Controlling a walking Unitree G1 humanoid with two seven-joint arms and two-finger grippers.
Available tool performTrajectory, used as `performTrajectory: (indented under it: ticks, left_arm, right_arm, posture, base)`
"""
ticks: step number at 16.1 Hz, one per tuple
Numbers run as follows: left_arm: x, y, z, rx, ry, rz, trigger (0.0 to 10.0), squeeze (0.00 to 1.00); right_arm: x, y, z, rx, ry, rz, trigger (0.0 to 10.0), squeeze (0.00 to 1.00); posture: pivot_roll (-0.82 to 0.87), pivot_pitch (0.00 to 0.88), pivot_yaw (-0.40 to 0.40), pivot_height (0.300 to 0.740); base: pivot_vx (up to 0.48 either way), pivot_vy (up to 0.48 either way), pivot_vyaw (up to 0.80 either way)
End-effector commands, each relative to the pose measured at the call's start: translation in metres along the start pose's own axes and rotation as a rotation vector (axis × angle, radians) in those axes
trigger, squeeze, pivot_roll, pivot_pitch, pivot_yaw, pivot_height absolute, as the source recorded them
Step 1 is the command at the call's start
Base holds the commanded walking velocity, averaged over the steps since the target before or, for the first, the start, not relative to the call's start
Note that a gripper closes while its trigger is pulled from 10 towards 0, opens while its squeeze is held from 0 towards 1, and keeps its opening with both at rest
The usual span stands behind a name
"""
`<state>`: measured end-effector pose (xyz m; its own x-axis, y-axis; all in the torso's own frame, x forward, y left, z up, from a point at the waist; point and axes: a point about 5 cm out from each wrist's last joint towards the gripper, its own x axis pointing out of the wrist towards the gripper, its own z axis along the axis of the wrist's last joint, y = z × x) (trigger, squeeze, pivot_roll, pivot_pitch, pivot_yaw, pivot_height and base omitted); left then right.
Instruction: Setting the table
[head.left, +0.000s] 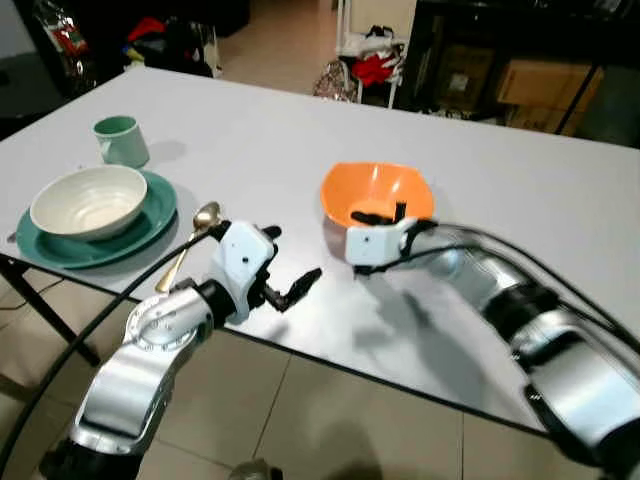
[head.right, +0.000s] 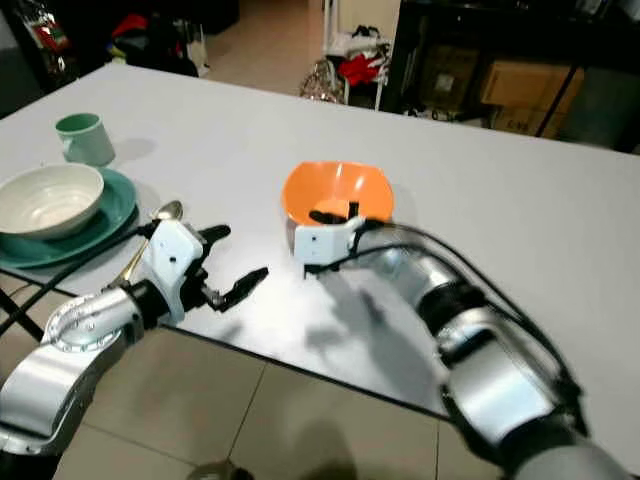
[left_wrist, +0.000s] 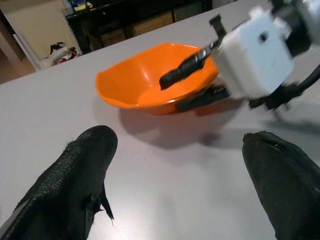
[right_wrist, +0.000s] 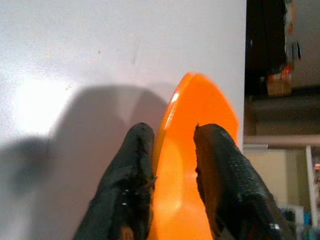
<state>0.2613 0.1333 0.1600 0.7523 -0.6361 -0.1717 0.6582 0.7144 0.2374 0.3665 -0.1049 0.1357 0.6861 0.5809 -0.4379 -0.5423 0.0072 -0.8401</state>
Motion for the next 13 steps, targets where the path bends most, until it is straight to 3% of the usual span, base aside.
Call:
performTrajectory:
  ticks: [1, 3, 5, 8, 9, 11, 12, 13]
  left_arm:
    - [-0.001, 0.004, 0.003, 0.005, -0.009, 0.004, 10.0, 0.00]
    - [-0.002, 0.006, 0.004, -0.006, -0.019, 0.007, 10.0, 0.00]
    - [-0.005, 0.010, 0.009, -0.059, -0.068, 0.044, 10.0, 0.00]
    - [-0.009, 0.024, 0.012, -0.092, -0.092, 0.206, 10.0, 0.00]
    - [-0.007, 0.030, 0.011, -0.098, -0.104, 0.324, 10.0, 0.00]
    - [-0.005, 0.025, 0.008, -0.095, -0.094, 0.377, 10.0, 0.00]
    - [-0.005, 0.024, 0.008, -0.097, -0.092, 0.385, 10.0, 0.00]
    - [-0.003, 0.022, 0.004, -0.080, -0.056, 0.398, 10.0, 0.00]
  right_arm:
    - [-0.006, -0.002, 0.002, 0.009, -0.020, 0.019, 10.0, 1.00]
    - [-0.023, -0.003, 0.009, 0.022, -0.070, 0.013, 10.0, 1.00]
    - [-0.050, -0.012, 0.026, 0.116, -0.172, -0.102, 10.0, 1.00]
    - [-0.090, -0.014, 0.042, 0.349, -0.204, -0.306, 10.0, 1.00]
    - [-0.099, -0.009, 0.042, 0.485, -0.209, -0.418, 10.0, 1.00]
    - [-0.112, 0.007, 0.039, 0.761, -0.188, -0.588, 10.0, 1.00]
    - [-0.115, 0.012, 0.038, 0.817, -0.180, -0.604, 10.0, 1.00]
    - [-0.118, 0.030, 0.035, 0.940, -0.126, -0.593, 10.0, 1.00]
  posture:
    - [0.07, 0.000, 0.044, 0.740]
    - [0.06, 0.000, 0.050, 0.740]
    - [0.04, 0.000, 0.058, 0.740]
    - [0.01, 0.000, 0.086, 0.740]
    - [0.00, 0.000, 0.099, 0.740]
    - [-0.01, 0.000, 0.120, 0.740]
    - [-0.01, 0.000, 0.119, 0.740]
    - [-0.01, 0.000, 0.107, 0.740]
  base:
    - [0.000, 0.000, 0.00]
    - [0.000, 0.000, 0.00]
    - [0.000, 0.000, 0.00]
    - [0.000, 0.000, 0.53]
    - [0.000, 0.000, 0.80]
    - [0.000, 0.000, 0.80]
    - [0.000, 0.000, 0.80]
    - [0.000, 0.000, 0.80]
